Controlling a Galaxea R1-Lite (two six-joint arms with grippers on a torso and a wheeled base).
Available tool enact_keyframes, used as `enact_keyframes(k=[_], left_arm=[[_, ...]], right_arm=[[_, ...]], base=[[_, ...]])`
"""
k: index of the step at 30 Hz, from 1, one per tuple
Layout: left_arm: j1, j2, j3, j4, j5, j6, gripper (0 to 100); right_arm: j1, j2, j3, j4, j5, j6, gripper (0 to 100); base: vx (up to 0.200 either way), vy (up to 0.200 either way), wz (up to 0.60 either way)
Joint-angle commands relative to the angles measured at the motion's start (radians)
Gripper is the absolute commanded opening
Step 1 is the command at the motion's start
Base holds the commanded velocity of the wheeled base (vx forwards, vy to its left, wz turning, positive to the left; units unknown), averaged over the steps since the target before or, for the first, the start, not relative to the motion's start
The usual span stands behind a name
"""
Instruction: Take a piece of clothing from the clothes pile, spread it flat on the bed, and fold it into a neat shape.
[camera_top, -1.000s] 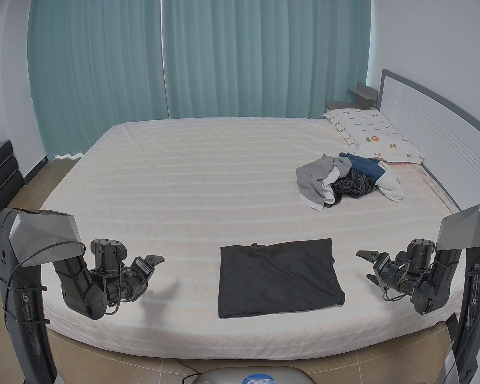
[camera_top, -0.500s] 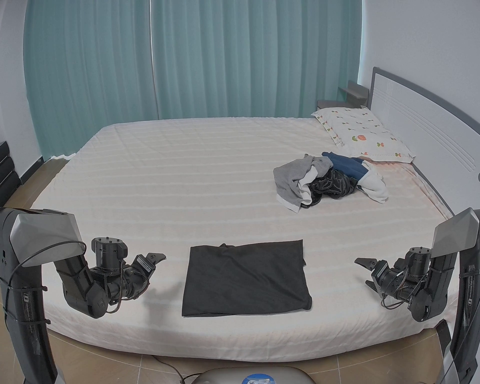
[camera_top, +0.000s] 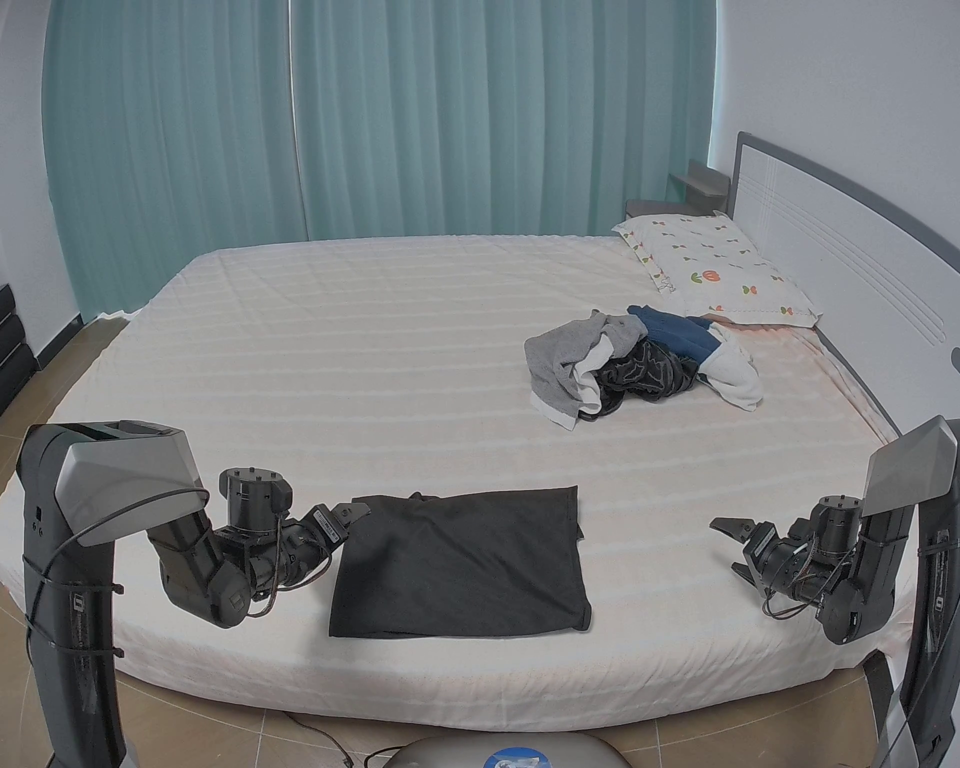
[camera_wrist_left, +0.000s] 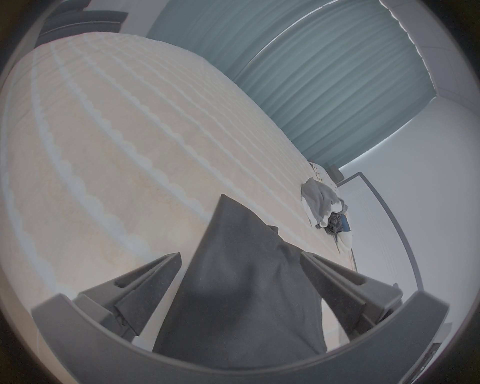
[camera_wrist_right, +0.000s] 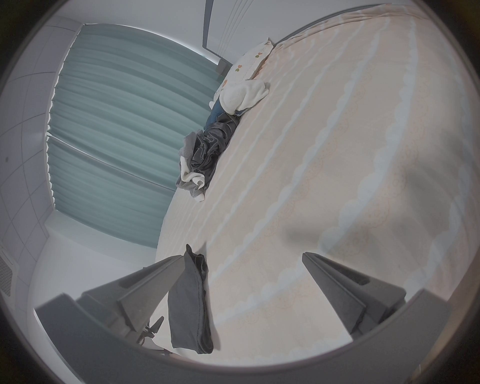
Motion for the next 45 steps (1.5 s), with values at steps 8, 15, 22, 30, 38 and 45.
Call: enact_keyframes(k=[8, 15, 22, 30, 38, 45], left_arm=[[-0.003, 0.060, -0.040, 0.023, 0.003, 0.057, 100], [-0.008, 0.075, -0.020, 0.016, 0.004, 0.139, 100], [-0.034, 0.095, -0.037, 0.014, 0.055, 0.142, 100], [-0.037, 0.102, -0.048, 0.013, 0.066, 0.142, 100], [-0.043, 0.116, -0.071, 0.014, 0.066, 0.142, 100], [-0.046, 0.119, -0.080, 0.014, 0.067, 0.143, 100]], right_arm=[[0.005, 0.014, 0.007, -0.007, -0.001, -0.030, 100], [0.009, 0.019, 0.006, -0.007, -0.009, -0.043, 100], [0.014, 0.022, 0.006, -0.007, -0.010, -0.045, 100], [0.014, 0.024, 0.006, -0.007, -0.010, -0.056, 100], [0.014, 0.025, 0.006, -0.007, -0.010, -0.056, 100], [0.014, 0.025, 0.006, -0.007, -0.010, -0.057, 100]], base=[[0.000, 0.000, 0.00], [0.000, 0.000, 0.00], [0.000, 0.000, 0.00], [0.000, 0.000, 0.00], [0.000, 0.000, 0.00], [0.000, 0.000, 0.00]])
